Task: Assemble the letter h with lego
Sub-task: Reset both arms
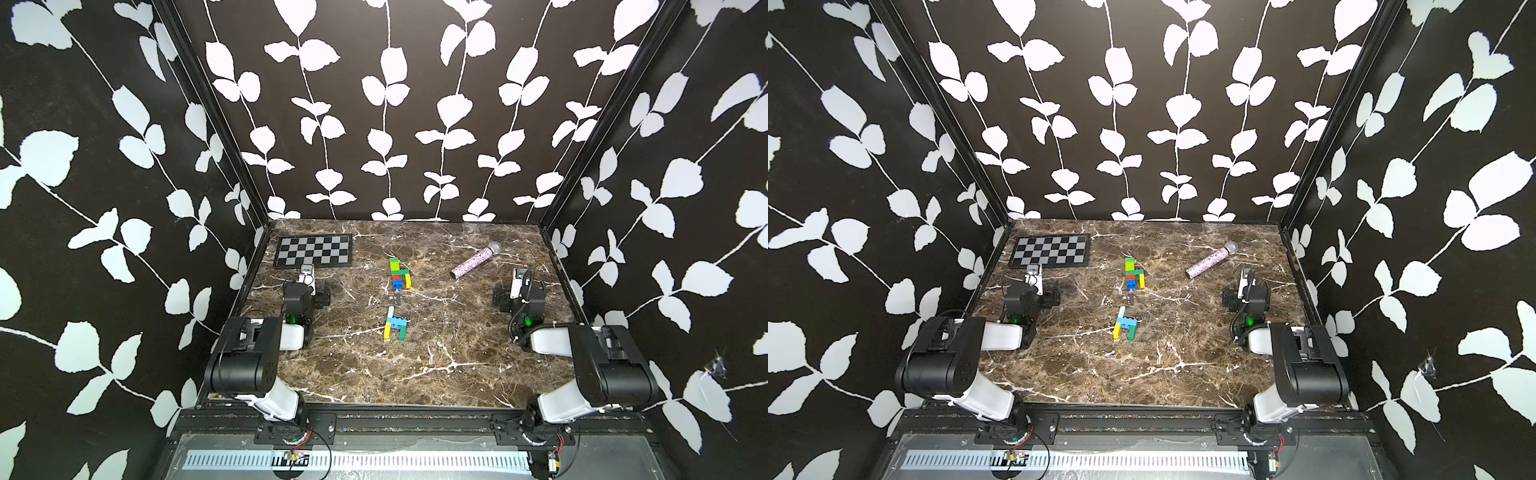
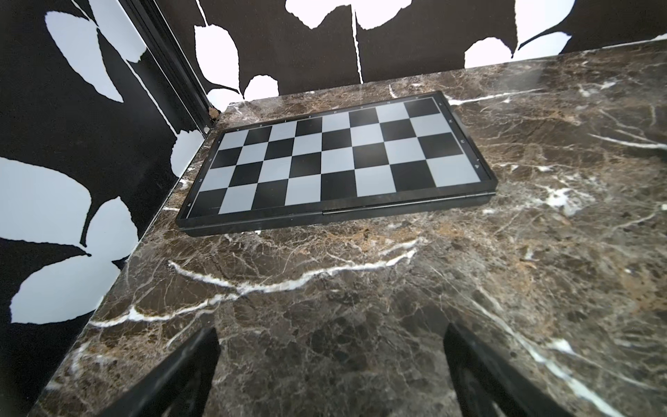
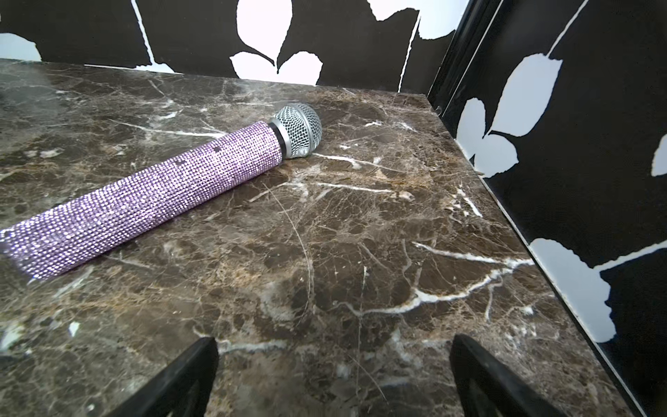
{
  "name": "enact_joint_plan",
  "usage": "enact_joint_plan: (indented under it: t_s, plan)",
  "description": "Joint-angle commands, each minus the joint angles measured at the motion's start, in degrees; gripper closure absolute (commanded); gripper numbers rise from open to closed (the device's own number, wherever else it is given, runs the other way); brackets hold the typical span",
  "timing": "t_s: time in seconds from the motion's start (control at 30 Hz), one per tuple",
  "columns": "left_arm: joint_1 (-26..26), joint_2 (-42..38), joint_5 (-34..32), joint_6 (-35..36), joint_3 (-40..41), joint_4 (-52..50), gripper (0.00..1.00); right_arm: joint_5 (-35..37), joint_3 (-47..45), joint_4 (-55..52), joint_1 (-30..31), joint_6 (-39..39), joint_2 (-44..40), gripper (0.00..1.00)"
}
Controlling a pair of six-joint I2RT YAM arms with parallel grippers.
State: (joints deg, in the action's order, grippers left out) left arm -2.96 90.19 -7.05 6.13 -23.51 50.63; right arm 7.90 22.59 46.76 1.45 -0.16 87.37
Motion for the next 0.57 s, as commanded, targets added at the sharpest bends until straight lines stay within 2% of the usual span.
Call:
enact_joint_plan:
  t_s: [0.0, 0.53]
  plan:
    - [-0.05, -1.42, 0.64, -0.31, 0.25, -0.44, 0.01, -0.36, 0.50, 1.40, 0.12, 0.26, -0.09, 0.01]
    - [-0.06, -1.43, 0.71, -0.27, 0.21, -0.53, 0.01, -0.35, 0.53, 1.42, 0.20, 0.24, -0.06, 0.01]
